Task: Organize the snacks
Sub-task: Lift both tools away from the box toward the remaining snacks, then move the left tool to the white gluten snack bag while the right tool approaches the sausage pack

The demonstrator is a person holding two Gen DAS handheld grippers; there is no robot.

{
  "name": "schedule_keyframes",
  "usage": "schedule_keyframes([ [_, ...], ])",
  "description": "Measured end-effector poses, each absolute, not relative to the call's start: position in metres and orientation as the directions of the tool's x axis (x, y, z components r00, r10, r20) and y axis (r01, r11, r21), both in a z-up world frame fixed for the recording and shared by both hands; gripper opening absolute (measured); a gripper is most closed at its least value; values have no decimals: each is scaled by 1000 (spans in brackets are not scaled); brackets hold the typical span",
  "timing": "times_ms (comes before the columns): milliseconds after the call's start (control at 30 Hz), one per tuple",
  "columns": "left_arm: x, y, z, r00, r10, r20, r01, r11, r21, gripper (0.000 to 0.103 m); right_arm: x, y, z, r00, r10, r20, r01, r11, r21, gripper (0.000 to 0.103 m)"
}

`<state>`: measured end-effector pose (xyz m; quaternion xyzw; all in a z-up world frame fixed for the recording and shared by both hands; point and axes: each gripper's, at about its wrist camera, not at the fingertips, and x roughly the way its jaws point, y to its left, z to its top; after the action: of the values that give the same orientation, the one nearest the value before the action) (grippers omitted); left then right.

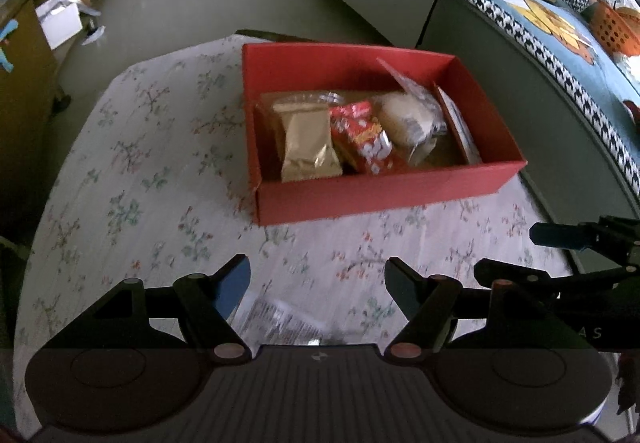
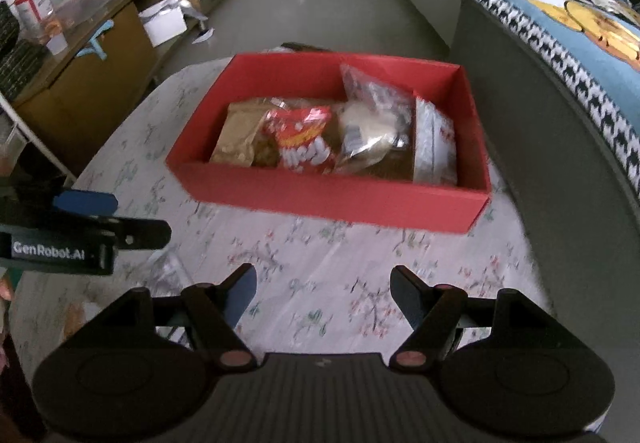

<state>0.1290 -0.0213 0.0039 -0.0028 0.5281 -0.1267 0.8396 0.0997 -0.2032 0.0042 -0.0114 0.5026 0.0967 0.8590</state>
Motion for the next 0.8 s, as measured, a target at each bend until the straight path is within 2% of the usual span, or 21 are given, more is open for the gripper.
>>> schedule_keyframes([
  [433,96,13,-18,336,-198,-921,213,968,-130,80,63,-183,-17,406,175,-897,-245,966,77,80],
  [533,85,19,-23,316,-213,-925,249,959,-136,82,57,-178,-23,380,186,-906,-273,959,83,84],
  [800,58,19,-38,212,-255,-943,451,882,-138,83,47,-178,-35,328,212,-921,-318,942,104,84],
])
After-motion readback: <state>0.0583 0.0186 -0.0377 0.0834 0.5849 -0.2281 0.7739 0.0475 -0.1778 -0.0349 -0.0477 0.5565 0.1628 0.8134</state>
